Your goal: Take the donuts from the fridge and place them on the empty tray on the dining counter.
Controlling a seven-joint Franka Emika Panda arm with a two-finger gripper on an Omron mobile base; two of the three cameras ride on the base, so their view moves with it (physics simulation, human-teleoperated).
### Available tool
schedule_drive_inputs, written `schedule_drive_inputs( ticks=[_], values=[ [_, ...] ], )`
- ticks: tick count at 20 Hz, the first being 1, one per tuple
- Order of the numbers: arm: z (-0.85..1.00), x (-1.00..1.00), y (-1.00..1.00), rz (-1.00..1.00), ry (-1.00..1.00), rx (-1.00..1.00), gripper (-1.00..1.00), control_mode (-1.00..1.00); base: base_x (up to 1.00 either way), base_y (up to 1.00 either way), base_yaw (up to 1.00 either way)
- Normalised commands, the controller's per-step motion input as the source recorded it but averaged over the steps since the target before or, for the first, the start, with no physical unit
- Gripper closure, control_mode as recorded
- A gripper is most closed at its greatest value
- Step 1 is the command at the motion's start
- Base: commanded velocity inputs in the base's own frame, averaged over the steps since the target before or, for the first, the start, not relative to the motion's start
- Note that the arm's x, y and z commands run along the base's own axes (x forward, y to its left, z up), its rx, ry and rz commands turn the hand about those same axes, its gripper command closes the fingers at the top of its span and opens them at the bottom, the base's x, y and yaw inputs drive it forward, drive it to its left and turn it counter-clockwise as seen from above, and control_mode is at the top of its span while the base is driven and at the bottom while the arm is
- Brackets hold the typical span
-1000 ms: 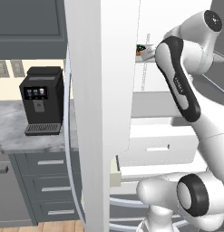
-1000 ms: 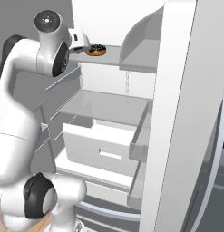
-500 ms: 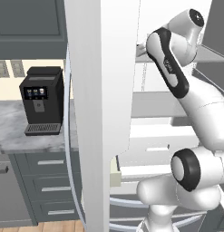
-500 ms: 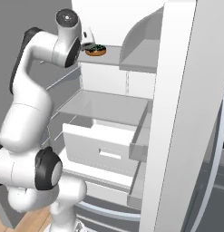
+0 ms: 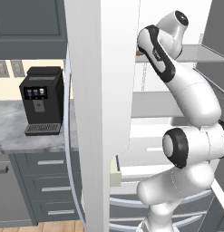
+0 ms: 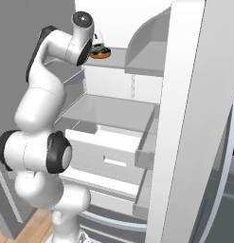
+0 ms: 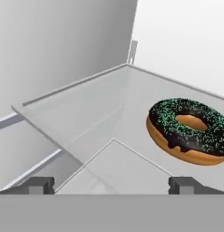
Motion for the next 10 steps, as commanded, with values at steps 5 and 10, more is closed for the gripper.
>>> schedule_drive_inputs(
  ticks=[5,10],
  values=[
    [-0.14,0.45,0.00,0.01,0.11,-0.07,-1.00,-1.00,0.00,0.00,0.00],
    [0.03,0.24,0.00,0.01,-0.01,0.00,-1.00,-1.00,0.00,0.00,0.00]
  ],
)
